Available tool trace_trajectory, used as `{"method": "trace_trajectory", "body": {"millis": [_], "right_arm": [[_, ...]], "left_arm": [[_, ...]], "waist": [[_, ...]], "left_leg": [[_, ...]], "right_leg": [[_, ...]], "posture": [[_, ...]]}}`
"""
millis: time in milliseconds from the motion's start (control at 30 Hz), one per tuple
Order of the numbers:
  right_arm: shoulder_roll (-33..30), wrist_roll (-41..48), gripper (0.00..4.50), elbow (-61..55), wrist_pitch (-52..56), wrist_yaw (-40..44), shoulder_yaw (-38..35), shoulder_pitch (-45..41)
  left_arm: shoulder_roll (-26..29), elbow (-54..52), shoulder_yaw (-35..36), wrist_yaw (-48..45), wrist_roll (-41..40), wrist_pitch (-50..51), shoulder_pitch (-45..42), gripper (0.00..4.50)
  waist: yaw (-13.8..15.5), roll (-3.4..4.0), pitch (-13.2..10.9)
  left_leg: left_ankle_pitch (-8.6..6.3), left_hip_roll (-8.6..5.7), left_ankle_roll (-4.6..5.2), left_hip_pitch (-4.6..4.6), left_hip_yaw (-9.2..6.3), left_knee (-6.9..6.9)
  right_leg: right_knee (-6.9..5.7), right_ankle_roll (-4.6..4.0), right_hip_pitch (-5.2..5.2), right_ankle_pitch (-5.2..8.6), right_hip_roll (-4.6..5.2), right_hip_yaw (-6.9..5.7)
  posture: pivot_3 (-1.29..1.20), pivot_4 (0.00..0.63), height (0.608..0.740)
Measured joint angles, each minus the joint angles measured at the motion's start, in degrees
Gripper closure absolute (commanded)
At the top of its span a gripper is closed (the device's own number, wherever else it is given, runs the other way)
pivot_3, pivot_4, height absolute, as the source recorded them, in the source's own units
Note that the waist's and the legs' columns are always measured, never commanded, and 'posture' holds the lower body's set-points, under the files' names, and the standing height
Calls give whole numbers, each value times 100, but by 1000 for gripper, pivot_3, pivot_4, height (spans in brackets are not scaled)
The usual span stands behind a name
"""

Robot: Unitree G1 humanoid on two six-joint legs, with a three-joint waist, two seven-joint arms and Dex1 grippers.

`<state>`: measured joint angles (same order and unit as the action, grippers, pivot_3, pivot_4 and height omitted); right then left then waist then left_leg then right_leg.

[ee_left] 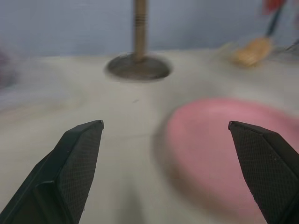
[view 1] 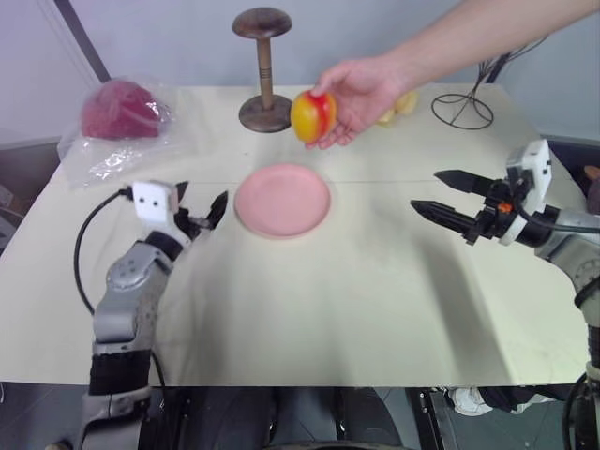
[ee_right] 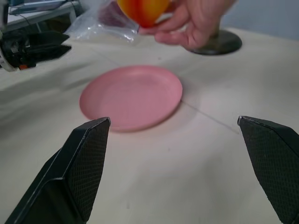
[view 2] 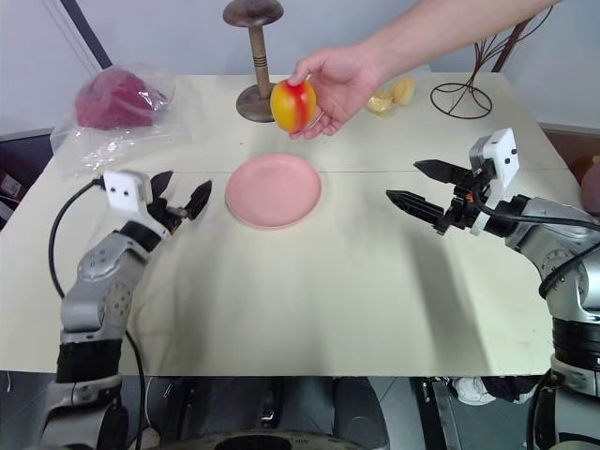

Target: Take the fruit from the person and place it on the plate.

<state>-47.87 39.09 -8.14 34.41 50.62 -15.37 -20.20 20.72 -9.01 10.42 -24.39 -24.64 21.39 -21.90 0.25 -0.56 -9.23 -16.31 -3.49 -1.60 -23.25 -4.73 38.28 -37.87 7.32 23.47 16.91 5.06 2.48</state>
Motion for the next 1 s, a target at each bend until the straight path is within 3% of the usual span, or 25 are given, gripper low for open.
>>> {"method": "trace_trajectory", "body": {"millis": [167, 400, 600, 867, 1000], "right_arm": [[204, -136, 41, -1, -56, -93, 148, -10], [308, -199, 41, -125, -63, -241, 154, 15], [344, -189, 41, -404, -41, -384, 127, 81], [377, -188, 41, -460, -34, -522, 115, 100], [388, -188, 0, -459, -36, -539, 115, 99]], "left_arm": [[73, 266, -415, -469, -100, 287, -1299, 0], [-500, 1767, -755, -565, 193, -51, -2307, 0], [-896, 2301, -894, -790, 292, -416, -2838, 0], [-1031, 2431, -928, -906, 305, -458, -2854, 0], [-1062, 2429, -926, -913, 305, -455, -2855, 1185]], "waist": [[29, 1, 1], [19, -4, -2], [26, -4, -2], [19, -4, -2], [19, -4, -2]], "left_leg": [[1, -2, -2, 2, 4, -1], [3, 0, -4, 0, 4, -1], [3, -1, -4, -1, 4, -1], [3, -1, -4, -1, 3, -1], [3, -1, -4, -1, 3, -1]], "right_leg": [[0, 0, 0, 0, -1, 2], [-1, 0, 3, 0, -4, 2], [-1, 1, 4, 0, -3, 2], [-1, 1, 5, 0, -4, 2], [-1, 1, 5, 0, -4, 2]], "posture": [[0, 150, 740], [0, 150, 740], [0, 150, 740], [0, 150, 740], [0, 150, 740]]}}
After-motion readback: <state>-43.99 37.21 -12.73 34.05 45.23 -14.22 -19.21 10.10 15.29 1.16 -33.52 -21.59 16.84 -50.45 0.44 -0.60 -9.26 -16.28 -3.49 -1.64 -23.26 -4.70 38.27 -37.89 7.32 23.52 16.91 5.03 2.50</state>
